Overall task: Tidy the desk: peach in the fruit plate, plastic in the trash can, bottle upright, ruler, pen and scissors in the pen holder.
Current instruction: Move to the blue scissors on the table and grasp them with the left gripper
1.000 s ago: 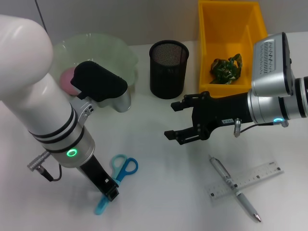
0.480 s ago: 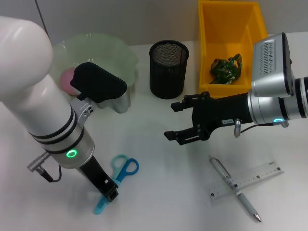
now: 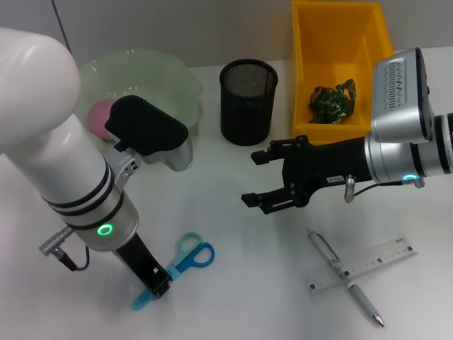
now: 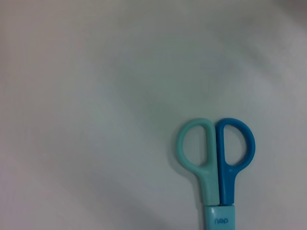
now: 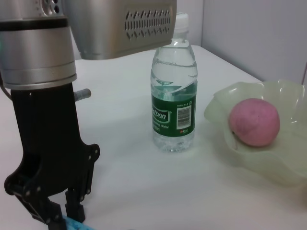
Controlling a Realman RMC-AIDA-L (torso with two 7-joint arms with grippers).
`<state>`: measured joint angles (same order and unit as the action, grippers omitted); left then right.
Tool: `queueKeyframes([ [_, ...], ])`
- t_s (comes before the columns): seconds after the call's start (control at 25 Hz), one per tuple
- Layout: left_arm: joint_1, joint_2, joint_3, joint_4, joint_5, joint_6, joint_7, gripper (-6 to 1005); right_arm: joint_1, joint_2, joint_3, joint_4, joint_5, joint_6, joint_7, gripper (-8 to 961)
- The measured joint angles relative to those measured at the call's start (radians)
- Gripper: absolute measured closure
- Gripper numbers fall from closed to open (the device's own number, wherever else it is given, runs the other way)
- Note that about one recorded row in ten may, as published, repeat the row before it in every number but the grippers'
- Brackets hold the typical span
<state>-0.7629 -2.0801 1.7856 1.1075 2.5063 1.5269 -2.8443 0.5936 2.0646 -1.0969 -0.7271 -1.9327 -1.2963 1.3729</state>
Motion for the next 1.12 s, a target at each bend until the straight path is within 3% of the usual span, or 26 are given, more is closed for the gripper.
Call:
queueKeyframes([
  [0.04,0.0,0.0,0.0,0.0,0.0,0.001,0.0,782,0.0,0.0,0.0,0.0,0.0,0.0,0.0,137],
  [1.12,0.002,0.0,-0.036,0.012,0.006,0.019,0.018,781,-0.003,0.0,0.003,0.0,0.0,0.0,0.001,137],
])
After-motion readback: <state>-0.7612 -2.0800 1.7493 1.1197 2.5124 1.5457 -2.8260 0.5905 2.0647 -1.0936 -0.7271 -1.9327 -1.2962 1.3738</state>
